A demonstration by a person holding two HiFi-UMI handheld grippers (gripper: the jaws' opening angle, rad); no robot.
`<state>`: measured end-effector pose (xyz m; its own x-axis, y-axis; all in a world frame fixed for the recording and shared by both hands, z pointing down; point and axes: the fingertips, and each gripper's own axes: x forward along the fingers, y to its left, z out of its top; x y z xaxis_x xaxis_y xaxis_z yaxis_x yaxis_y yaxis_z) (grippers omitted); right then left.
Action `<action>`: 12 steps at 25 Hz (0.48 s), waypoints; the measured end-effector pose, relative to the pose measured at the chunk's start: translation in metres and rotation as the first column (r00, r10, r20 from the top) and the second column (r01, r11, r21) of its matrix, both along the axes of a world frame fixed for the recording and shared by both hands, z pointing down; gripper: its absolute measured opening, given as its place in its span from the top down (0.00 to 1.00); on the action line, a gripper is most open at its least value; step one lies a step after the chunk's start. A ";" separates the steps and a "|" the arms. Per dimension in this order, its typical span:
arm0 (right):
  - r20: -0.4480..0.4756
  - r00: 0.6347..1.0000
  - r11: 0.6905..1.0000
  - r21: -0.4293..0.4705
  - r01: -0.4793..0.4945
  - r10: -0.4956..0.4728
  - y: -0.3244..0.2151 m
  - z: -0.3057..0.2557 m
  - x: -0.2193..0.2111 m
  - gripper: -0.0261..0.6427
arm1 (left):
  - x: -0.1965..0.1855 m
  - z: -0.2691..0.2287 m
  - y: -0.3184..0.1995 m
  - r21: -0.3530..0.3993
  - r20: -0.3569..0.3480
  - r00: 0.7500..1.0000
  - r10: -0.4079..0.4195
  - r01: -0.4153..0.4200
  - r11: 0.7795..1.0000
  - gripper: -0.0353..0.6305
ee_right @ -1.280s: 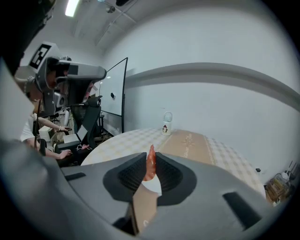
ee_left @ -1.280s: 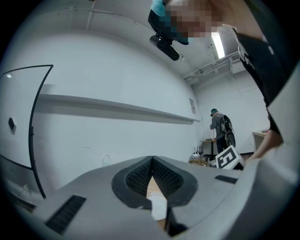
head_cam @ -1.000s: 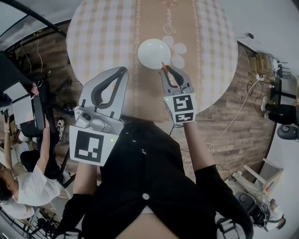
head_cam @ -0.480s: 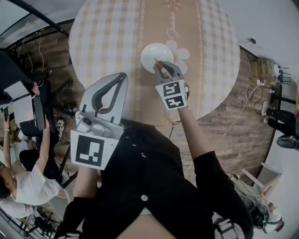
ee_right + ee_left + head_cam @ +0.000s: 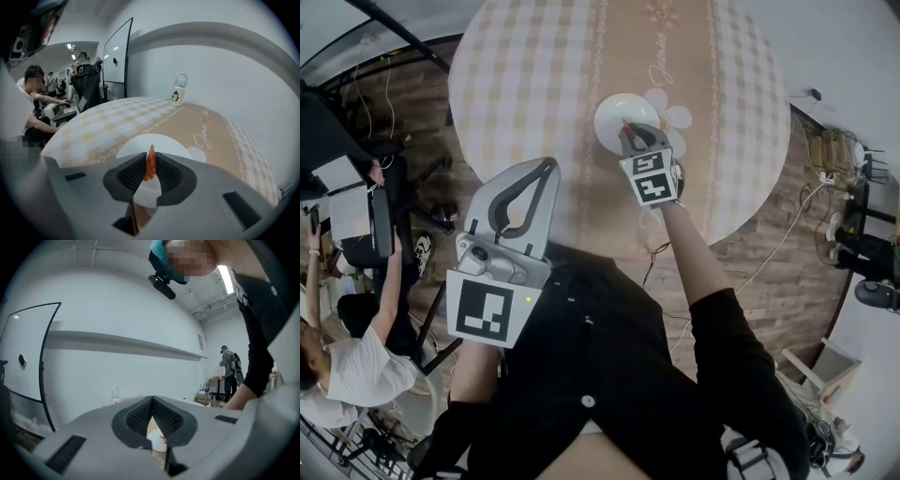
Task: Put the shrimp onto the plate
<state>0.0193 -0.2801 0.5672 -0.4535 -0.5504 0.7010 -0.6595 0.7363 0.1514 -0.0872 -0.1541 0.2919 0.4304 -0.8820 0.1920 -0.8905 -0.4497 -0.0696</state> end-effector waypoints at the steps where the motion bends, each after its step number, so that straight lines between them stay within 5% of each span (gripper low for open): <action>1: -0.008 1.000 1.000 -0.013 -0.004 0.004 -0.001 0.005 0.005 0.89 | 0.004 0.001 0.000 -0.002 -0.001 1.000 -0.003 0.003 1.000 0.94; 12: -0.054 0.998 0.998 -0.059 -0.021 0.018 -0.009 0.024 0.009 0.89 | 0.001 0.004 0.004 -0.004 0.020 1.000 -0.011 0.011 1.000 0.94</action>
<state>0.0286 -0.2891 0.5917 -0.4037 -0.5153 0.7560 -0.6660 0.7321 0.1434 -0.0860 -0.1502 0.2955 0.4165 -0.8859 0.2040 -0.8940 -0.4400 -0.0852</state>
